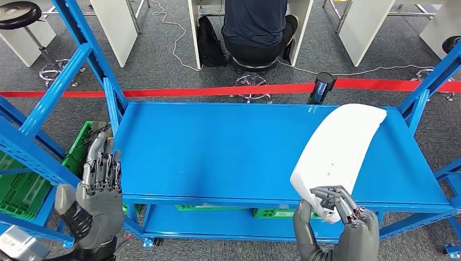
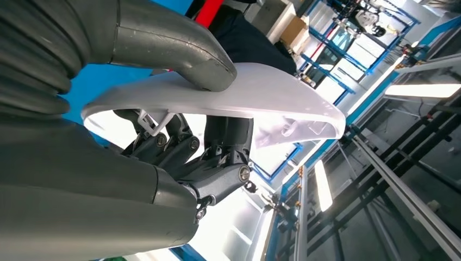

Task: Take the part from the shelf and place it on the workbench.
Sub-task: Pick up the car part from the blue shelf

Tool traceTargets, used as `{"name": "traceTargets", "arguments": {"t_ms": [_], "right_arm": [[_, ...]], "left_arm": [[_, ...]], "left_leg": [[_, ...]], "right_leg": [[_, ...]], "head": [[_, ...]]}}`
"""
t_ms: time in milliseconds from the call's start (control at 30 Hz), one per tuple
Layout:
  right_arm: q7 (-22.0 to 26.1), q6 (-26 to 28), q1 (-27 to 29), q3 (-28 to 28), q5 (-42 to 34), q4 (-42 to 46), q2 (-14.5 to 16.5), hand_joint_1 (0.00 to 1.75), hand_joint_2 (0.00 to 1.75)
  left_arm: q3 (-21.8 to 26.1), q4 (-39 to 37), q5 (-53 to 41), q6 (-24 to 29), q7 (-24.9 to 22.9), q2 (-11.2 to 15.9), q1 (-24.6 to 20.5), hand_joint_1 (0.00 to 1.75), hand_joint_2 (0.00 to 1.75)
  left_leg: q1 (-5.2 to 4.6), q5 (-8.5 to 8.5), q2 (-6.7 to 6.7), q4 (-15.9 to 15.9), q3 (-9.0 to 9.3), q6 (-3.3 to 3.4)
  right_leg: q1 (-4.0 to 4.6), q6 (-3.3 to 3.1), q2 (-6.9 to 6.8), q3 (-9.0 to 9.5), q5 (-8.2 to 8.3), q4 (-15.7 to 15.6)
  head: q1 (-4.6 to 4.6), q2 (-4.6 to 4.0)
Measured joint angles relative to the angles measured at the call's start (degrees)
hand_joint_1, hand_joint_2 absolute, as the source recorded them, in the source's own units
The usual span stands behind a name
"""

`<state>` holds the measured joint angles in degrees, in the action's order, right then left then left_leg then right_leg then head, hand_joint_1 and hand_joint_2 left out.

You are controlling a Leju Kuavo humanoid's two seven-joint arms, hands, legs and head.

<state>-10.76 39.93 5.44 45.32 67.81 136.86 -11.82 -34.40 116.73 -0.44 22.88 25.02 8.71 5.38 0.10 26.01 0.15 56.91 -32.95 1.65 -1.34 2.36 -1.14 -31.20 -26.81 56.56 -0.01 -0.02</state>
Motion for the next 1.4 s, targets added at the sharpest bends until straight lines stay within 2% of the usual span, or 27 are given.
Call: {"name": "traceTargets", "arguments": {"t_ms": [133, 200, 267, 300, 333, 367, 433, 500, 600, 633, 700, 767, 800, 833, 867, 933, 1000, 1033, 1100, 1133, 1167, 1200, 1267, 1300, 1333, 1367, 1400], "right_arm": [[-1.7, 0.0, -0.1, 0.3, 0.9, 0.1, -0.3, 1.75, 1.75], [-2.4, 0.0, -0.3, 0.4, 1.3, 0.2, -0.6, 1.75, 1.75], [-2.9, 0.0, -0.4, 0.7, 1.4, 0.2, -0.9, 1.75, 1.75], [-3.0, 0.0, -0.4, 0.8, 1.4, 0.2, -1.0, 1.75, 1.75], [-3.1, 0.0, -0.4, 0.9, 1.5, 0.2, -1.1, 1.75, 1.75], [-3.2, 0.0, -0.4, 0.9, 1.5, 0.2, -1.2, 1.75, 1.75], [-3.5, 0.0, -0.5, 1.0, 1.6, 0.2, -1.5, 1.75, 1.75], [-4.0, 0.0, -0.7, 1.2, 1.8, 0.2, -1.7, 1.75, 1.75], [-4.4, 0.0, -0.9, 1.3, 1.9, 0.3, -1.8, 1.75, 1.75], [-4.5, 0.0, -1.0, 1.3, 1.9, 0.3, -1.9, 1.75, 1.75], [-4.6, 0.0, -1.1, 1.3, 2.0, 0.3, -1.9, 1.75, 1.75], [-5.0, -0.1, -1.2, 1.4, 2.2, 0.3, -2.0, 1.75, 1.75], [-5.3, -0.1, -1.2, 1.4, 2.3, 0.3, -2.0, 1.75, 1.75], [-5.5, -0.1, -1.2, 1.5, 2.4, 0.3, -2.1, 1.75, 1.75], [-5.6, -0.1, -1.2, 1.6, 2.5, 0.3, -2.1, 1.75, 1.75], [-5.6, -0.1, -1.3, 1.7, 2.5, 0.3, -2.2, 1.75, 1.75], [-5.7, -0.1, -1.4, 1.8, 2.6, 0.3, -2.2, 1.75, 1.75], [-5.8, -0.1, -1.4, 1.8, 2.7, 0.3, -2.3, 1.75, 1.75], [-6.3, -0.1, -1.5, 1.9, 2.8, 0.3, -2.4, 1.75, 1.75], [-6.6, -0.1, -1.6, 2.0, 2.8, 0.3, -2.5, 1.75, 1.75], [-6.9, -0.1, -1.6, 2.1, 2.8, 0.3, -2.6, 1.75, 1.75], [-7.1, -0.1, -1.7, 2.1, 2.8, 0.3, -2.7, 1.75, 1.75], [-7.4, -0.1, -1.7, 2.3, 2.8, 0.3, -2.9, 1.75, 1.75], [-7.5, -0.1, -1.7, 2.3, 2.8, 0.3, -3.0, 1.75, 1.75], [-7.6, -0.1, -1.7, 2.4, 2.8, 0.3, -3.1, 1.75, 1.75], [-7.6, -0.1, -1.8, 2.4, 2.8, 0.3, -3.2, 1.75, 1.75], [-7.7, -0.1, -1.8, 2.4, 2.8, 0.3, -3.3, 1.75, 1.75]], "left_arm": [[-0.3, 0.6, 0.1, -0.1, -0.1, 0.4, 0.0, 0.00, 0.00], [-0.6, 0.8, 0.2, -0.2, -0.2, 0.5, -0.1, 0.00, 0.00], [-0.8, 0.9, 0.2, -0.2, -0.2, 0.5, 0.0, 0.00, 0.00], [-0.8, 0.9, 0.2, -0.2, -0.2, 0.5, 0.0, 0.00, 0.00], [-0.9, 0.9, 0.2, -0.2, -0.2, 0.5, 0.0, 0.00, 0.00], [-1.0, 0.9, 0.2, -0.2, -0.2, 0.5, 0.0, 0.00, 0.00], [-1.1, 0.9, 0.2, -0.2, -0.2, 0.5, 0.0, 0.00, 0.00], [-1.2, 0.9, 0.2, -0.3, -0.2, 0.6, 0.0, 0.00, 0.00], [-1.3, 1.0, 0.3, -0.3, -0.1, 0.7, 0.0, 0.00, 0.00], [-1.3, 1.1, 0.3, -0.3, -0.1, 0.8, 0.1, 0.00, 0.00], [-1.4, 1.1, 0.3, -0.3, -0.1, 1.0, 0.2, 0.00, 0.00], [-1.4, 1.2, 0.3, -0.3, -0.1, 1.1, 0.2, 0.00, 0.00], [-1.5, 1.2, 0.3, -0.3, -0.1, 1.2, 0.2, 0.00, 0.00], [-1.5, 1.2, 0.3, -0.3, -0.1, 1.2, 0.3, 0.00, 0.00], [-1.5, 1.2, 0.3, -0.3, -0.1, 1.3, 0.3, 0.00, 0.00], [-1.5, 1.2, 0.3, -0.2, -0.1, 1.4, 0.2, 0.00, 0.00], [-1.5, 1.3, 0.3, -0.2, -0.1, 1.4, 0.1, 0.00, 0.00], [-1.5, 1.4, 0.2, -0.3, -0.1, 1.4, 0.0, 0.00, 0.00], [-1.6, 1.5, 0.2, -0.3, -0.1, 1.4, 0.0, 0.00, 0.00], [-1.6, 1.5, 0.2, -0.4, -0.1, 1.4, 0.0, 0.00, 0.00], [-1.6, 1.5, 0.2, -0.4, -0.1, 1.4, 0.0, 0.00, 0.00], [-1.6, 1.5, 0.3, -0.5, -0.1, 1.4, 0.0, 0.00, 0.00], [-1.7, 1.5, 0.3, -0.5, -0.2, 1.5, 0.0, 0.00, 0.00], [-1.7, 1.5, 0.3, -0.6, -0.2, 1.5, 0.0, 0.00, 0.00], [-1.7, 1.5, 0.3, -0.6, -0.2, 1.5, 0.0, 0.00, 0.00], [-1.8, 1.5, 0.3, -0.6, -0.2, 1.5, 0.0, 0.00, 0.00], [-1.8, 1.5, 0.2, -0.6, -0.3, 1.5, 0.0, 0.00, 0.00]], "left_leg": [[0.24, -1.06, 0.01, -1.2, 0.40, 0.75], [0.67, -1.88, 0.02, -2.2, 0.71, 1.09], [0.71, -2.12, -0.06, -2.2, 0.26, 1.24], [0.76, -2.15, -0.13, -1.9, -0.09, 1.20], [0.85, -2.17, -0.23, -1.5, -0.48, 1.12], [1.01, -2.18, -0.34, -1.1, -0.91, 0.95], [1.38, -2.20, -0.62, -0.1, -1.87, 0.22], [1.51, -2.41, -0.97, 0.7, -2.71, -0.86], [1.60, -3.19, -1.37, 1.1, -3.39, -2.21], [1.70, -2.75, -1.30, 1.5, -3.82, -2.48], [1.77, 1.06, -0.91, 5.0, -5.38, -2.72], [1.66, 6.58, -0.60, 12.2, -7.41, -2.70], [1.59, 8.08, -0.58, 15.3, -7.88, -2.59], [1.48, 8.33, -0.56, 16.9, -7.56, -2.34], [1.29, 7.48, -0.54, 16.5, -6.17, -1.92], [0.65, 5.19, -0.50, 10.1, -0.77, -0.60], [-0.01, 5.10, -0.30, 2.6, 4.57, 0.49], [-0.29, 5.50, -0.23, 0.5, 5.68, 0.74], [-0.49, 4.99, -0.23, -0.8, 5.65, 0.74], [-0.41, 4.35, -0.16, -1.2, 5.27, 0.82], [-0.24, 3.64, -0.07, -1.5, 4.94, 0.98], [-0.04, 2.91, 0.04, -1.9, 4.48, 1.16], [0.07, 1.71, 0.11, -1.8, 3.16, 1.41], [0.09, 1.10, 0.12, -1.6, 2.45, 1.38], [0.11, 0.46, 0.12, -1.4, 1.58, 1.27], [0.14, -0.15, 0.11, -1.0, 0.63, 1.13], [0.19, -0.70, 0.11, -0.6, -0.40, 0.94]], "right_leg": [[-0.07, 0.69, 0.16, -0.18, -0.38, 0.2], [-0.09, 1.00, 0.54, -1.75, -3.49, 4.1], [-0.17, 1.38, 0.70, -4.32, -7.42, 11.3], [-0.27, 1.59, 0.71, -5.20, -8.34, 14.0], [-0.39, 1.79, 0.71, -5.24, -8.16, 14.8], [-0.55, 2.00, 0.70, -4.31, -7.02, 13.4], [-0.85, 2.49, 0.89, -0.44, -4.34, 6.3], [-0.73, 2.07, 1.49, 1.85, -3.15, 2.0], [-0.48, 0.14, 1.74, 0.98, -2.89, 2.1], [-0.45, -0.50, 1.59, 0.72, -2.60, 2.2], [-0.37, -1.57, 1.28, -0.34, -1.72, 2.0], [0.02, -2.15, 1.16, -1.45, -0.65, 2.0], [0.25, -2.28, 1.12, -1.99, -0.06, 2.0], [0.51, -2.36, 1.10, -2.72, 0.51, 2.0], [0.76, -2.41, 1.09, -3.43, 1.08, 2.1], [1.15, -2.43, 1.07, -4.53, 2.08, 2.1], [1.33, -2.12, 1.03, -5.18, 2.99, 2.1], [1.23, -1.84, 0.98, -5.32, 3.44, 2.0], [1.00, -1.10, 0.88, -5.39, 4.35, 1.6], [0.94, -0.75, 0.91, -5.53, 4.18, 1.7], [0.93, -0.46, 0.96, -5.94, 3.02, 2.3], [0.89, -0.20, 1.01, -6.51, 0.81, 4.0], [0.65, 0.21, 1.05, -7.71, -5.10, 10.2], [0.54, 0.42, 1.04, -7.96, -6.92, 13.6], [0.46, 0.61, 1.04, -7.77, -7.30, 16.1], [0.38, 0.77, 1.04, -7.00, -6.30, 17.0], [0.28, 0.87, 1.04, -5.44, -4.56, 15.9]], "head": [[-0.23, 0.00], [0.22, 0.00], [0.93, 0.00], [1.17, 0.01], [1.27, 0.01], [1.34, 0.01], [1.55, 0.01], [1.84, 0.01], [1.38, 0.01], [1.02, 0.01], [0.22, 0.01], [-0.67, 0.01], [-1.02, 0.00], [-1.34, 0.00], [-1.61, 0.00], [-2.00, 0.01], [-1.96, 0.02], [-1.96, 0.01], [-2.15, 0.01], [-2.30, 0.01], [-2.26, 0.01], [-2.04, 0.01], [-1.36, 0.00], [-1.07, 0.01], [-0.82, 0.01], [-0.59, 0.01], [-0.35, 0.01]]}}
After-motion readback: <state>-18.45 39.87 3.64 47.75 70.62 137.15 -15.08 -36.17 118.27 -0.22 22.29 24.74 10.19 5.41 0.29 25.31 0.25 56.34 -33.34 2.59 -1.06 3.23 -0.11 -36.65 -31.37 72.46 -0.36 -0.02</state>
